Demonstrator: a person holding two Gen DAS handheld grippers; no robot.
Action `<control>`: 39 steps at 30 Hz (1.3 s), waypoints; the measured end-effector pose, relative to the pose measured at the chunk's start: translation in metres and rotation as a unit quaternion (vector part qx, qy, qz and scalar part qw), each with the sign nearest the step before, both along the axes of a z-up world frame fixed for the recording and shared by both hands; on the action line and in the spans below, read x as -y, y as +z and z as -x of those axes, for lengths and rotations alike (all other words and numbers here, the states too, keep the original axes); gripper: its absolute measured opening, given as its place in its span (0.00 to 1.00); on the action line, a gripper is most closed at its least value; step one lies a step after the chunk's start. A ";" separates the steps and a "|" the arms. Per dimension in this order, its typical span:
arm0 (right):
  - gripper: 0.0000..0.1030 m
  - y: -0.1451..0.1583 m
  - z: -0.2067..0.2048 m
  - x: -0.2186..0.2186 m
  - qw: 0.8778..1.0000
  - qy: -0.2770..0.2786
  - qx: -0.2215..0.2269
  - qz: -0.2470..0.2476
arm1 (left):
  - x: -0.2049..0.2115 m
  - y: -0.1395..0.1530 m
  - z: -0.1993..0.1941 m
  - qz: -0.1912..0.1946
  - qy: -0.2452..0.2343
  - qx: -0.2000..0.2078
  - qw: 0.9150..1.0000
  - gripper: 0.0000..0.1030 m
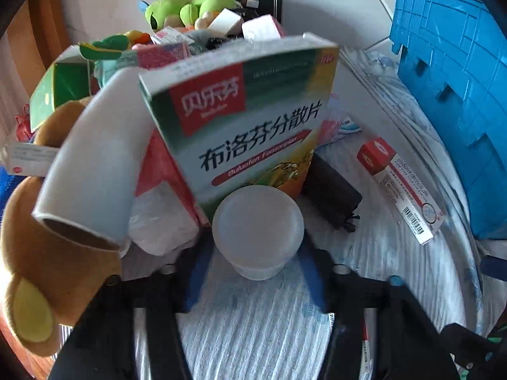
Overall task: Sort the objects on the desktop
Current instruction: 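Grasp the white pill bottle with left tool while right tool grasps red-white ointment box, then carry bottle and ointment box into the blue crate and open both tools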
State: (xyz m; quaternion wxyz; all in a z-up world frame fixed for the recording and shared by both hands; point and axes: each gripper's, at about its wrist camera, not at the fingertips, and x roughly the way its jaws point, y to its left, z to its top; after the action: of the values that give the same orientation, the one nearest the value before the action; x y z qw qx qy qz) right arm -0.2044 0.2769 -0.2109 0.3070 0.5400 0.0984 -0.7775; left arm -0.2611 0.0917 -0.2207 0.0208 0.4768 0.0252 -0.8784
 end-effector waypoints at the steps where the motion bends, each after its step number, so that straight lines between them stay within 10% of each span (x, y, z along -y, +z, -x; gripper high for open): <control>1: 1.00 -0.003 -0.002 0.001 1.000 -0.001 0.003 -0.003 | 0.002 0.000 -0.001 -0.005 -0.003 -0.005 1.000 0.44; 14: 0.80 -0.042 -0.031 0.066 0.998 0.040 0.033 -0.031 | 0.028 0.009 -0.070 0.018 -0.051 -0.008 0.998 0.44; 15: 0.75 -0.047 -0.032 0.072 0.998 0.044 0.026 -0.043 | 0.029 0.010 -0.072 0.019 -0.053 -0.009 0.998 0.44; 17: 0.26 -0.049 -0.036 0.081 0.996 0.048 -0.015 -0.077 | 0.029 0.015 -0.076 0.019 -0.059 -0.014 0.998 0.44; 18: 0.24 -0.044 -0.038 0.082 0.996 0.050 -0.025 -0.074 | 0.029 0.019 -0.077 0.019 -0.063 -0.020 0.998 0.44; 27: 0.25 0.082 -0.031 0.054 0.986 0.031 -0.155 0.046 | 0.009 0.105 -0.069 0.006 -0.081 -0.135 0.987 0.44; 39: 0.25 0.246 0.010 -0.037 0.932 -0.060 -0.340 0.111 | -0.075 0.235 -0.031 0.010 -0.123 -0.284 0.951 0.44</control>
State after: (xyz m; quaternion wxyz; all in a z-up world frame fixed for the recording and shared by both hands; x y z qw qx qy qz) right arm -0.2140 0.3138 0.0351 0.2660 0.2102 0.0772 -0.9376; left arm -0.2305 0.1664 0.0146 -0.0906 0.2066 -0.0377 -0.9735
